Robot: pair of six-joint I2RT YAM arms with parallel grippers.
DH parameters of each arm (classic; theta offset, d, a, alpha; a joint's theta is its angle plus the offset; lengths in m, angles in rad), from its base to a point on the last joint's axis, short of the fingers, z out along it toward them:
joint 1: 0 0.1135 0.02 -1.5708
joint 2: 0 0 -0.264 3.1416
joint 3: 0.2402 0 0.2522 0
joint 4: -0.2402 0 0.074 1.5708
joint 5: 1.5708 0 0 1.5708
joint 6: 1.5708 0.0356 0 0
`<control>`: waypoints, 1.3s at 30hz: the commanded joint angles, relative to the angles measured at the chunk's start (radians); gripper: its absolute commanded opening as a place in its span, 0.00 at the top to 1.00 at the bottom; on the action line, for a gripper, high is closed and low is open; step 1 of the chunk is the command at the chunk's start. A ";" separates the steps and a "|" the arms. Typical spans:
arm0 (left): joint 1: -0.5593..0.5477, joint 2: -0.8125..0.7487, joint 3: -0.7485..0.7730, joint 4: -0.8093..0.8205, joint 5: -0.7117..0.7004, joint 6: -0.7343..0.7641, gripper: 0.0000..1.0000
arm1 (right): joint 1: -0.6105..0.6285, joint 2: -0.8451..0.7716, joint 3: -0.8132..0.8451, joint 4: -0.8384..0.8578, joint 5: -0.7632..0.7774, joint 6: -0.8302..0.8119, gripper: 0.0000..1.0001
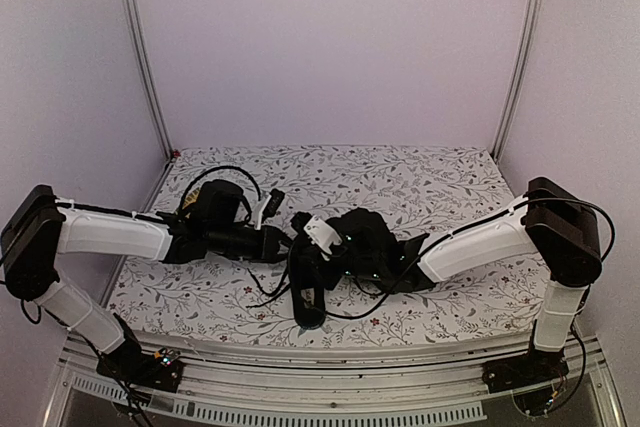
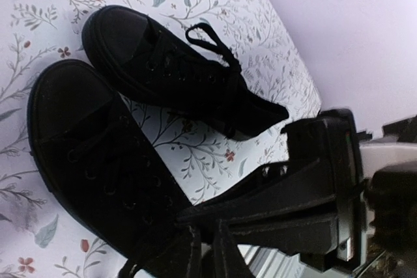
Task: Tie the shoes
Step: Pass from the left arm to the right, then pick up the half-tied shoelace from the center of the board.
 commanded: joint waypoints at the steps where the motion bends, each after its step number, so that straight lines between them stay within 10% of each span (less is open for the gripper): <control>1: -0.004 -0.016 -0.003 -0.028 -0.054 0.071 0.69 | 0.001 -0.020 -0.011 0.072 0.040 0.032 0.98; 8: 0.008 -0.028 -0.116 0.034 -0.113 0.187 0.50 | -0.001 -0.035 -0.050 0.097 0.021 0.122 0.98; 39: 0.018 -0.033 -0.183 0.089 -0.107 0.221 1.00 | -0.008 -0.052 -0.061 0.105 0.013 0.162 0.98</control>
